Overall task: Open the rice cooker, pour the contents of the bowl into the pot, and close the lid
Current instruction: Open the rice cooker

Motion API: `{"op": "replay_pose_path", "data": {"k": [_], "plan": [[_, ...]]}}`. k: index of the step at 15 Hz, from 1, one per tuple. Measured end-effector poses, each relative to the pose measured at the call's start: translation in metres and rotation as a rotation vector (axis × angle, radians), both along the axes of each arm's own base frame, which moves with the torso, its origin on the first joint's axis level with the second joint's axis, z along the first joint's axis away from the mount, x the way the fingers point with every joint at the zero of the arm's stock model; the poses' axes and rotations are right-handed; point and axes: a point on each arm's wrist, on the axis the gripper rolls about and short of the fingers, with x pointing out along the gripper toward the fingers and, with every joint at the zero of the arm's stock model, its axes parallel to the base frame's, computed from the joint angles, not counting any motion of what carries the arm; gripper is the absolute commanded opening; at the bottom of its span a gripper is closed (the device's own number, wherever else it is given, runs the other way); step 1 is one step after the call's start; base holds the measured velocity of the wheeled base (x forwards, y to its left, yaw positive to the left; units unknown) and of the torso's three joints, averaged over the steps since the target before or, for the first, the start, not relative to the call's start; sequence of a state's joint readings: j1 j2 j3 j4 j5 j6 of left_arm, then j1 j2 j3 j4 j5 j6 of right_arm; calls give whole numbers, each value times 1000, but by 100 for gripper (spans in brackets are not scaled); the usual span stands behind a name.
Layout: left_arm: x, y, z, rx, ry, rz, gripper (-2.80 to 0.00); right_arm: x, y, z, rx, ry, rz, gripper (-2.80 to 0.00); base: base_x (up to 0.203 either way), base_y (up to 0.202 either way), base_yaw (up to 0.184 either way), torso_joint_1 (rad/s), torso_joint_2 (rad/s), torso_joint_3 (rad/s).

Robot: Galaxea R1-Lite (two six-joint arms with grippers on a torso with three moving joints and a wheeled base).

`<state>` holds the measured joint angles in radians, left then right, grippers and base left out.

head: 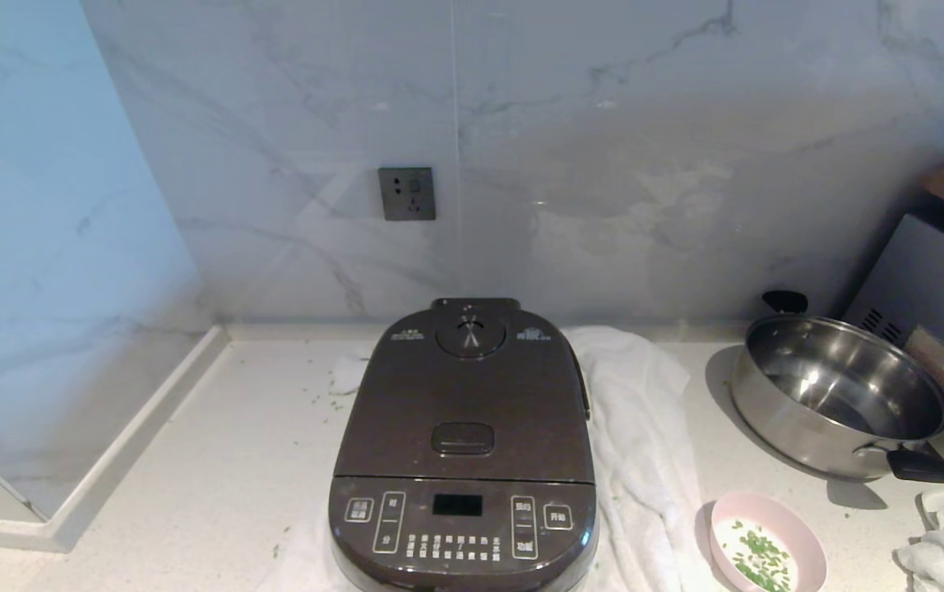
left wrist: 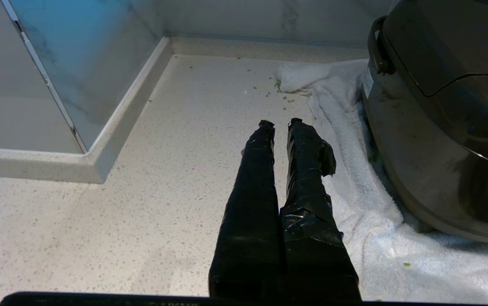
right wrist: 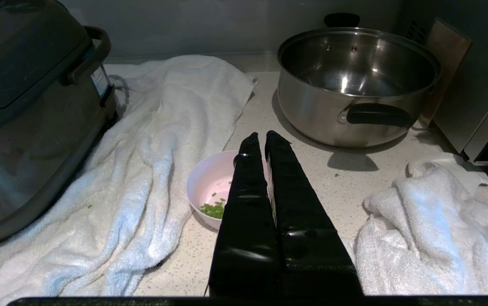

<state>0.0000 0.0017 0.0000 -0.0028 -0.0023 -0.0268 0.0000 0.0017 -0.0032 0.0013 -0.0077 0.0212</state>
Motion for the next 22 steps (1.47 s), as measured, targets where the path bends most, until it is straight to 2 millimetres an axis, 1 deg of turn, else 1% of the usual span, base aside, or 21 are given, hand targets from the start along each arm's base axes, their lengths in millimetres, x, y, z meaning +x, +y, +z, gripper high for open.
{"op": "replay_pose_path", "data": {"k": [4, 5, 7, 8, 9, 11, 13, 14, 16, 17, 19, 21, 22], "plan": [[0, 0, 0, 0, 0, 0, -280, 0, 0, 1, 1, -2, -2, -280, 0, 0, 0, 0, 0, 0], [0, 0, 0, 0, 0, 0, -280, -2, 0, 9, 10, -23, -5, -280, 0, 0, 0, 0, 0, 0], [0, 0, 0, -1, 0, 0, -280, -10, 0, 46, 58, -81, -10, -280, 0, 0, 0, 0, 0, 0], [0, 0, 0, 0, 0, 0, -280, -10, 0, 63, 77, -85, -12, -280, 0, 0, 0, 0, 0, 0], [0, 0, 0, 0, 0, 0, -280, -8, 0, 81, 92, -78, -17, -280, 0, 0, 0, 0, 0, 0], [0, 0, 0, 0, 0, 0, -280, 5, 0, 114, 126, -22, -38, -280, 0, 0, 0, 0, 0, 0], [0, 0, 0, 0, 0, 0, -280, 27, -1, 152, 190, 64, -67, -280, 0, 0, 0, 0, 0, 0], [0, 0, 0, 0, 0, 0, -280, 41, -1, 167, 228, 126, -83, -280, 0, 0, 0, 0, 0, 0], [0, 0, 0, 0, 0, 0, -280, 77, -4, 186, 295, 275, -128, -280, 0, 0, 0, 0, 0, 0], [0, 0, 0, 0, 0, 0, -280, 97, -6, 191, 316, 346, -157, -280, 0, 0, 0, 0, 0, 0], [0, 0, 0, 0, 0, 0, -280, 138, -15, 191, 357, 498, -230, -280, 0, 0, 0, 0, 0, 0], [0, 0, 0, 0, 0, 0, -280, 174, -31, 176, 420, 653, -281, -280, 0, 0, 0, 0, 0, 0], [0, 0, 0, 0, 0, 0, -280, 187, -39, 163, 467, 740, -278, -280, 0, 0, 0, 0, 0, 0]]}}
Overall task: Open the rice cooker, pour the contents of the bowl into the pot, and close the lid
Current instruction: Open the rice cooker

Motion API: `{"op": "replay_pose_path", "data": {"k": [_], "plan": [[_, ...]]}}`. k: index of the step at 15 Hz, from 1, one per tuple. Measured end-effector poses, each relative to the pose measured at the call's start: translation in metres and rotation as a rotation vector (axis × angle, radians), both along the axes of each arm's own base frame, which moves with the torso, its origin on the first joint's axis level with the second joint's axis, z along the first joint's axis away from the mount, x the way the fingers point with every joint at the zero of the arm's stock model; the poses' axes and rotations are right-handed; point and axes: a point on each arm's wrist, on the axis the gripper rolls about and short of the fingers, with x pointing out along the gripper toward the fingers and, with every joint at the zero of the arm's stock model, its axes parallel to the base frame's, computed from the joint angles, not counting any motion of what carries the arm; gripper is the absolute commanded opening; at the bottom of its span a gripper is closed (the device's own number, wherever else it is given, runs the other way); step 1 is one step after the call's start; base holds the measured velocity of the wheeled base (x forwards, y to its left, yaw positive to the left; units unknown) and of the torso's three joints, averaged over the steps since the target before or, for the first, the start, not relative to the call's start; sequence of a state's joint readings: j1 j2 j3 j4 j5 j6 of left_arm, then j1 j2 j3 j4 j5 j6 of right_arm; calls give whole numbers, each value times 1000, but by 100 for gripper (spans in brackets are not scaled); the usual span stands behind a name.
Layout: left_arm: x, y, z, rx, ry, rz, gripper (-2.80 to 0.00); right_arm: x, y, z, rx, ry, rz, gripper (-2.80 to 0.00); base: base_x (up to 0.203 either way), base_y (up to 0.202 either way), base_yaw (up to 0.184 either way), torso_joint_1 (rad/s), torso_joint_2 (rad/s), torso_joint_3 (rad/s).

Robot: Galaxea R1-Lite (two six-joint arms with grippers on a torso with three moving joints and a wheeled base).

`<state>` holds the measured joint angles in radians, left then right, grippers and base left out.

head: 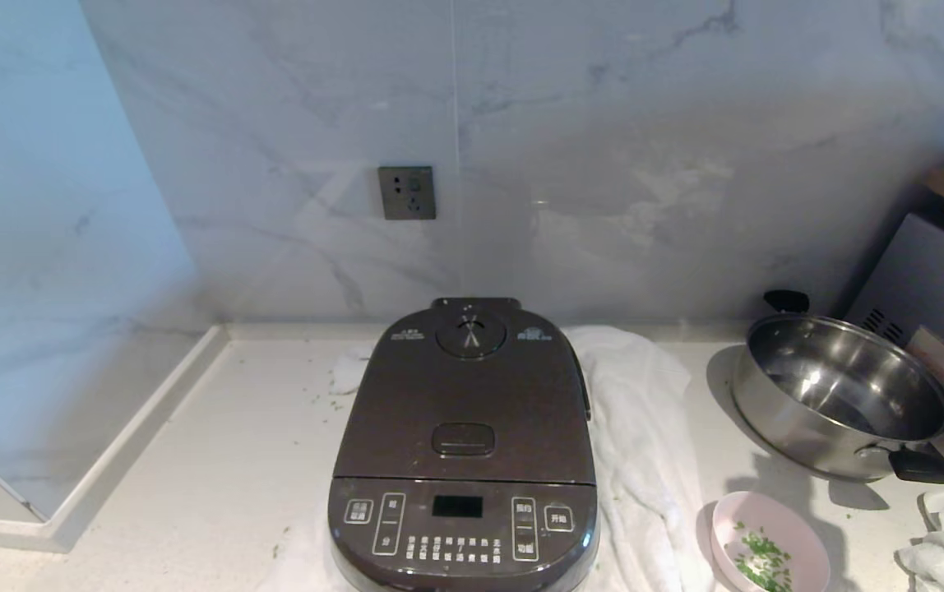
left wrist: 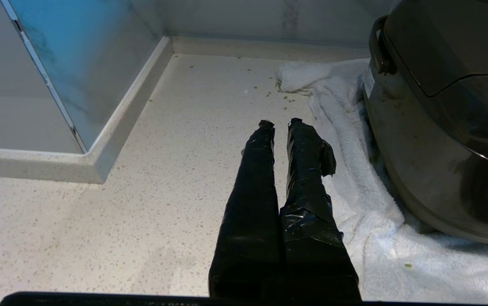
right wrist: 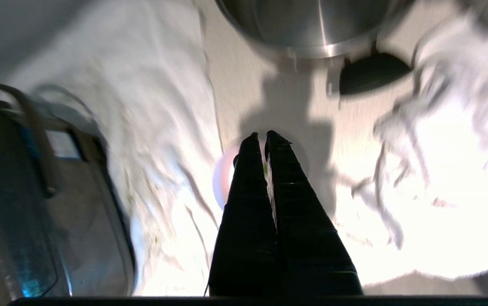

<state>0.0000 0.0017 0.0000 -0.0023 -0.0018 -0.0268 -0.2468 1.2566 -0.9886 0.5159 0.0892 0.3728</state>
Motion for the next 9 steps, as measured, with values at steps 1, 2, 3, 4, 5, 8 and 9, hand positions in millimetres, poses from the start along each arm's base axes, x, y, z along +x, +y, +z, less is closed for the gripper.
{"op": "replay_pose_path", "data": {"k": [1, 2, 3, 4, 5, 8, 9], "plan": [[0, 0, 0, 0, 0, 0, -280, 8, -5, -17, 61, 77, 15, -280, 0, 0, 0, 0, 0, 0], [0, 0, 0, 0, -1, 0, -280, 12, -7, -32, 108, 139, 36, -280, 0, 0, 0, 0, 0, 0], [0, 0, 0, 0, 0, -1, -280, 14, -7, -48, 156, 198, 73, -280, 0, 0, 0, 0, 0, 0], [0, 0, 0, 0, 0, 0, -280, 14, -4, -59, 187, 243, 117, -280, 0, 0, 0, 0, 0, 0], [0, 0, 0, 0, 0, -1, -280, 13, 0, -68, 202, 281, 151, -280, 0, 0, 0, 0, 0, 0], [0, 0, 0, 0, 0, 0, -280, 9, 8, -87, 225, 356, 186, -280, 0, 0, 0, 0, 0, 0], [0, 0, 0, 0, 0, 0, -280, 9, 8, -94, 229, 370, 188, -280, 0, 0, 0, 0, 0, 0]]}}
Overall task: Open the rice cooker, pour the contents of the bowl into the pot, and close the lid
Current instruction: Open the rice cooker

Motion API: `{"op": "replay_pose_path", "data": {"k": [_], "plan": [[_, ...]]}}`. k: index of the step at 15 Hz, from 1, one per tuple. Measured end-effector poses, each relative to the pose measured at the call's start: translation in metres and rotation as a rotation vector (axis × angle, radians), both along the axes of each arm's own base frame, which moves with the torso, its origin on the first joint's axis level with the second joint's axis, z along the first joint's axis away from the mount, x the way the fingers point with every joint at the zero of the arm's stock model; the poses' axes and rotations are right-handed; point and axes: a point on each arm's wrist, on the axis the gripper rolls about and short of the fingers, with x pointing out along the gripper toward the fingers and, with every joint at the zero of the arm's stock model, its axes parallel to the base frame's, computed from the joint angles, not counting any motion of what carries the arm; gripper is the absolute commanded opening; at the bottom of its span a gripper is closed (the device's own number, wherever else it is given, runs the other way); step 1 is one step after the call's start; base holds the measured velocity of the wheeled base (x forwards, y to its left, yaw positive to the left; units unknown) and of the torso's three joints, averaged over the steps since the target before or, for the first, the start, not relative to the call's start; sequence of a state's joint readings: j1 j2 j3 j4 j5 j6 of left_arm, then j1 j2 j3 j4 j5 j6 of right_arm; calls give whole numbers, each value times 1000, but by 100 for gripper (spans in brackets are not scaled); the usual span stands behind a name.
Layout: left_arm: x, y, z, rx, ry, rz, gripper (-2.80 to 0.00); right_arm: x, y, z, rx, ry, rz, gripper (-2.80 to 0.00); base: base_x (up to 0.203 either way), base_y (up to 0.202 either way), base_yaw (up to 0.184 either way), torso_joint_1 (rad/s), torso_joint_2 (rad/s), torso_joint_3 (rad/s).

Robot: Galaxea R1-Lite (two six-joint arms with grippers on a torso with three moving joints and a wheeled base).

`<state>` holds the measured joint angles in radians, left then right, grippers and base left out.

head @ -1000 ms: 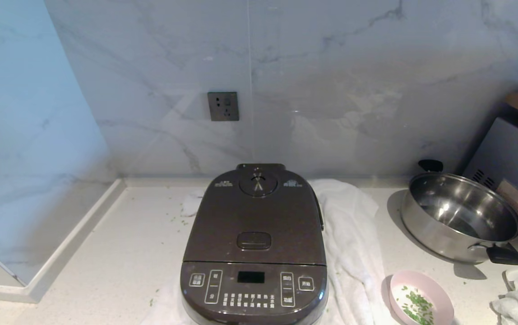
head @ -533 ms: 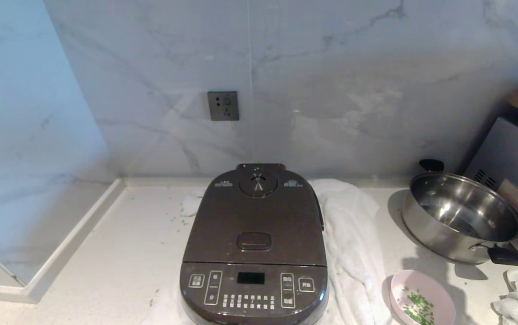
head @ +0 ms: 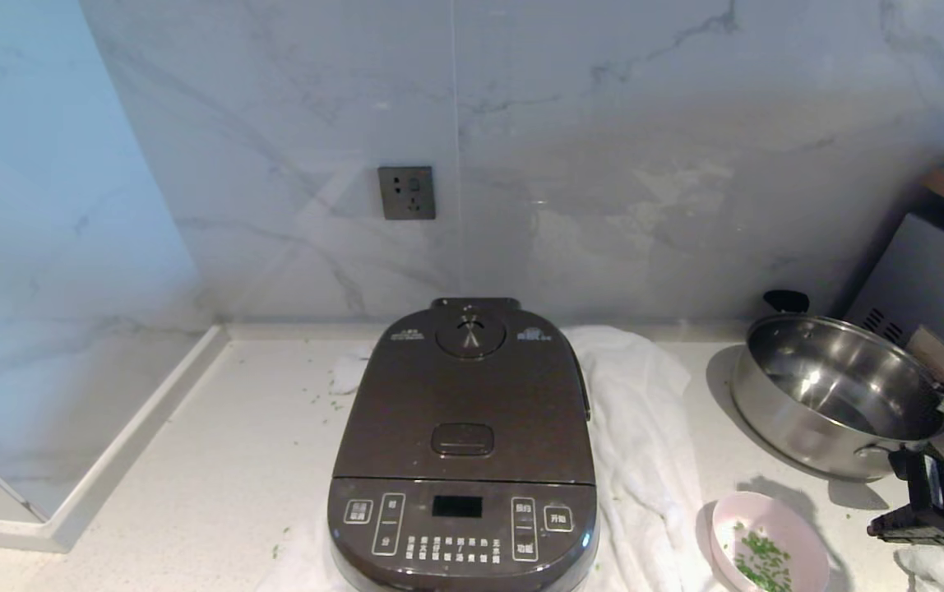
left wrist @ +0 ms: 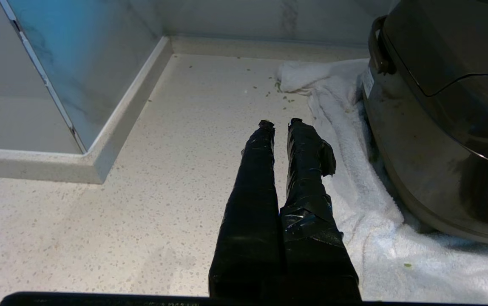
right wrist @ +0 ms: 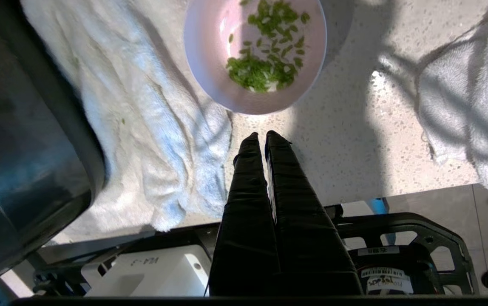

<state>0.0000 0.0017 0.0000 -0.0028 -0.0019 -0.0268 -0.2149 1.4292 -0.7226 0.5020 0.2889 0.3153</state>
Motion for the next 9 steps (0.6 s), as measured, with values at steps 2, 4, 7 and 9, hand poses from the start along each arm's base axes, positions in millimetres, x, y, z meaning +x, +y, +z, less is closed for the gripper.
{"op": "replay_pose_path", "data": {"k": [2, 4, 7, 9], "plan": [[0, 0, 0, 0, 0, 0, -280, 5, -1, -15, -19, 12, -1, -280, 0, 0, 0, 0, 0, 0], [0, 0, 0, 0, 0, 0, -280, 13, -4, -34, -82, 20, -10, -280, 0, 0, 0, 0, 0, 0], [0, 0, 0, 0, 0, 0, -280, 20, -6, -50, -98, 54, -3, -280, 0, 0, 0, 0, 0, 0], [0, 0, 0, 0, 0, 0, -280, 22, -7, -58, -95, 86, 22, -280, 0, 0, 0, 0, 0, 0]]}}
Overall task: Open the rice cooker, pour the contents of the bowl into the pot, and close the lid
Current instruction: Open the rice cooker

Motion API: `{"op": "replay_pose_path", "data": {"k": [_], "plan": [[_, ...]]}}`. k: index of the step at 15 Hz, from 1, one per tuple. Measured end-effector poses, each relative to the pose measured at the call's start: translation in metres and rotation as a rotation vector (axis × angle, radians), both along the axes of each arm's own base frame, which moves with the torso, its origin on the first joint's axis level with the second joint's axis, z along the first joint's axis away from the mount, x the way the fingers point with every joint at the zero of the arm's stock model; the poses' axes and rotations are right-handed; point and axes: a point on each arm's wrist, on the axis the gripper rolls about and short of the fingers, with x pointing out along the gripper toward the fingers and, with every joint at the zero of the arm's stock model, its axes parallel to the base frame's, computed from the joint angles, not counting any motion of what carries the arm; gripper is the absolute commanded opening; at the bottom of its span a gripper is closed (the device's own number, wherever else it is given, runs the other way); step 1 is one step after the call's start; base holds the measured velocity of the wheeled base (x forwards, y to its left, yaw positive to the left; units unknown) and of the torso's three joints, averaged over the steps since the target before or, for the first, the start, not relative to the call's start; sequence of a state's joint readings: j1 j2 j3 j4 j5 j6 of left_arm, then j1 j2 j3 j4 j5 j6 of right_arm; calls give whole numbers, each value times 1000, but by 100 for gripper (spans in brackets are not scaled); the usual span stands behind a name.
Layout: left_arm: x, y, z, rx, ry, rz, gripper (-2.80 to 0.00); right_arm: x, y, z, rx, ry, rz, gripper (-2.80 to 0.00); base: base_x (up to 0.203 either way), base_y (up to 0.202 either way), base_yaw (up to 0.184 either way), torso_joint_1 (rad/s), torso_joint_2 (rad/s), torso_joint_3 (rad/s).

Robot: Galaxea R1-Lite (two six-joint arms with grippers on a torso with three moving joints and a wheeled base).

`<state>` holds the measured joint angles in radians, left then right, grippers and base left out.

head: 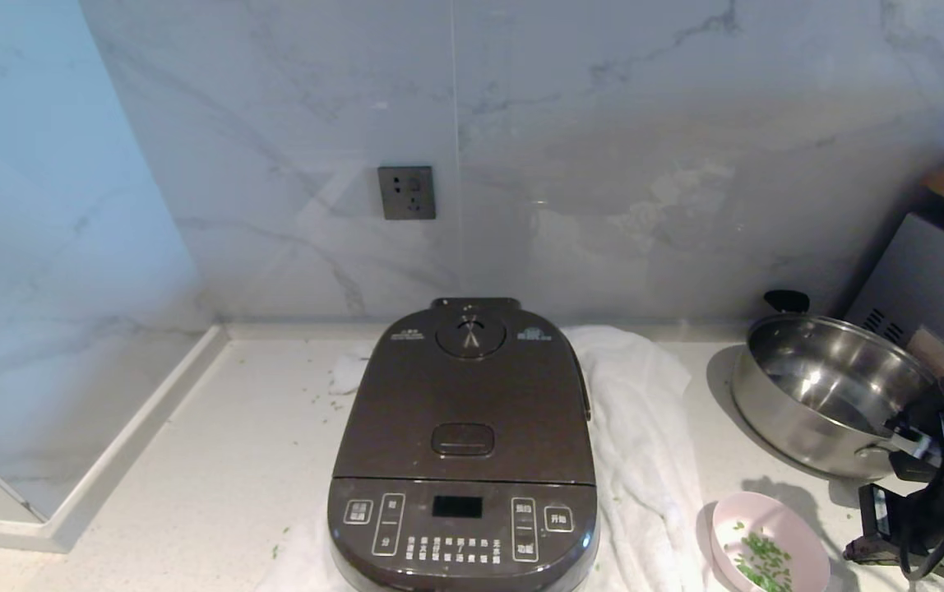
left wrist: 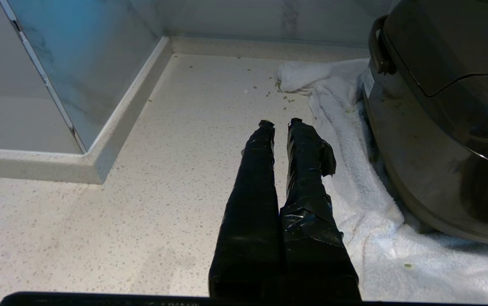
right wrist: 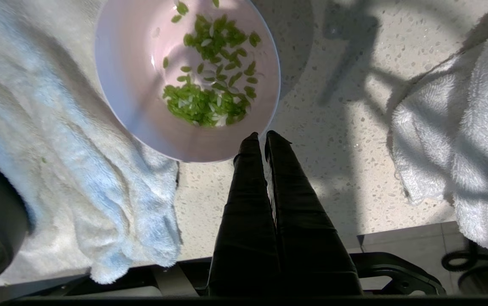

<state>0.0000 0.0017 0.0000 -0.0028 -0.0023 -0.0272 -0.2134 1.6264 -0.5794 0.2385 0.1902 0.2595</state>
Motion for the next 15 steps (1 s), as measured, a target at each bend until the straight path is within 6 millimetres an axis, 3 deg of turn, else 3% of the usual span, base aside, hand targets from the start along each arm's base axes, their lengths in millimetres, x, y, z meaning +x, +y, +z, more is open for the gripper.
{"op": "replay_pose_path", "data": {"k": [5, 11, 15], "plan": [[0, 0, 0, 0, 0, 0, -280, 4, -4, -13, -3, 27, 13, -280, 0, 0, 0, 0, 0, 0], [0, 0, 0, 0, 0, 0, -280, 4, -4, -15, -3, 39, 11, -280, 0, 0, 0, 0, 0, 0], [0, 0, 0, 0, 0, 0, -280, 5, 0, 0, -15, -22, 18, -280, 0, 0, 0, 0, 0, 0]]}}
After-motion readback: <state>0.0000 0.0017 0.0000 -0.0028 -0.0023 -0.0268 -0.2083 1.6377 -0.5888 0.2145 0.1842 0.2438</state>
